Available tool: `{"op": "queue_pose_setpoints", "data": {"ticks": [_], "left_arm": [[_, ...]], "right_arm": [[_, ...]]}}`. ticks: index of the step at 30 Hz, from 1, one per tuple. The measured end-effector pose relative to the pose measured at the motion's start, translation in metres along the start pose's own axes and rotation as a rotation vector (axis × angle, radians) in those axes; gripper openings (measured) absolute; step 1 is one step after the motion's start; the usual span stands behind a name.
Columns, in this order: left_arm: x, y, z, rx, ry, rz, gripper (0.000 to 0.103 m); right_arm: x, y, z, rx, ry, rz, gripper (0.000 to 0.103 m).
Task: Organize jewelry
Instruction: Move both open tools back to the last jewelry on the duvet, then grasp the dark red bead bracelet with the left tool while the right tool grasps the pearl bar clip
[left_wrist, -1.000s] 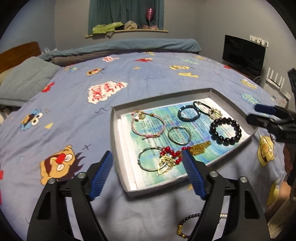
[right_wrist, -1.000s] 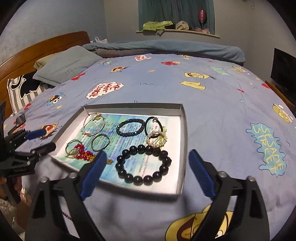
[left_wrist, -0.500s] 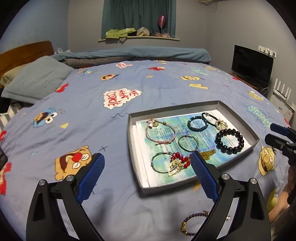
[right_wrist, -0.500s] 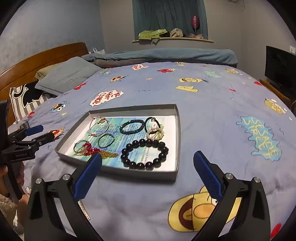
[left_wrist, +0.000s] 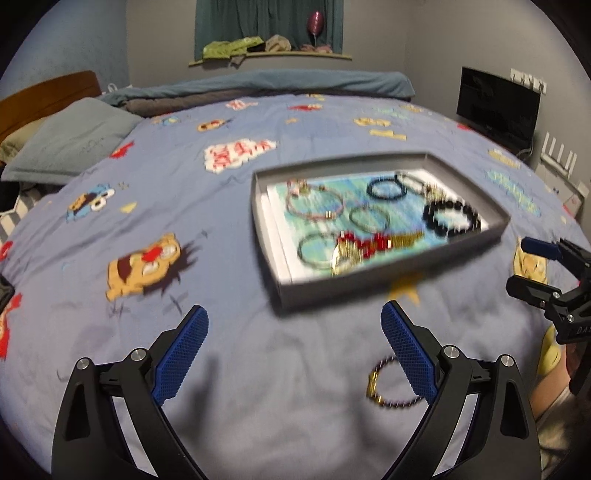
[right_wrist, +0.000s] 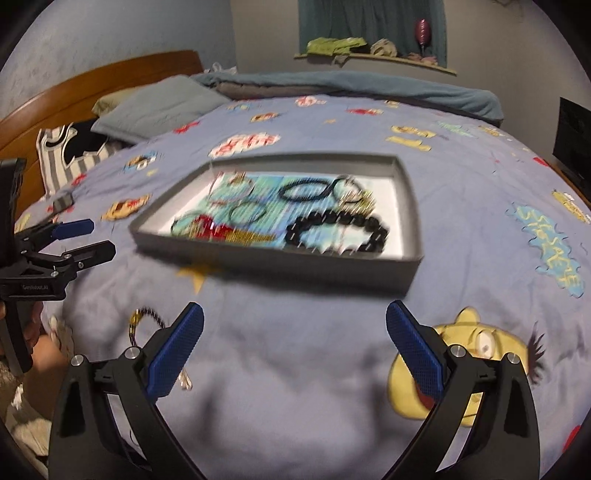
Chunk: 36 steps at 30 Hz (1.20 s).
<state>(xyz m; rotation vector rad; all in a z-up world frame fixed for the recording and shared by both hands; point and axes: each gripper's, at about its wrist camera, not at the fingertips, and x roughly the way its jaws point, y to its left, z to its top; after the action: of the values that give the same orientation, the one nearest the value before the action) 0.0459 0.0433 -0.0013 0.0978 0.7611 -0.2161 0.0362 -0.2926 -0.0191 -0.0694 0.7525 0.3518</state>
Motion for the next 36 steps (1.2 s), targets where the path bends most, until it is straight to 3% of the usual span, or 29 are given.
{"op": "queue_pose_setpoints", "data": {"ticks": [9, 15, 17, 22, 31, 34, 36], "left_arm": [[0.008, -0.001, -0.036, -0.022, 0.066, -0.029, 0.094], [0.013, -0.001, -0.042, -0.045, 0.080, -0.039, 0.094], [0.013, -0.003, -0.041, -0.035, 0.079, -0.042, 0.094], [0.015, -0.006, -0.043, -0.031, 0.084, -0.046, 0.094], [0.016, -0.012, -0.044, -0.016, 0.081, -0.089, 0.094], [0.015, -0.018, -0.044, 0.007, 0.078, -0.099, 0.092], [0.015, -0.021, -0.045, 0.023, 0.075, -0.107, 0.091]], "right_arm": [[0.016, 0.029, -0.026, -0.071, 0.059, 0.067, 0.097], [0.023, 0.046, -0.035, -0.117, 0.096, 0.128, 0.066], [0.024, 0.051, -0.037, -0.123, 0.107, 0.163, 0.060], [0.025, 0.061, -0.040, -0.167, 0.123, 0.209, 0.023], [0.036, 0.072, -0.040, -0.194, 0.133, 0.200, 0.020], [0.038, 0.075, -0.041, -0.218, 0.121, 0.186, 0.007], [0.036, 0.072, -0.040, -0.198, 0.116, 0.193, 0.007]]}}
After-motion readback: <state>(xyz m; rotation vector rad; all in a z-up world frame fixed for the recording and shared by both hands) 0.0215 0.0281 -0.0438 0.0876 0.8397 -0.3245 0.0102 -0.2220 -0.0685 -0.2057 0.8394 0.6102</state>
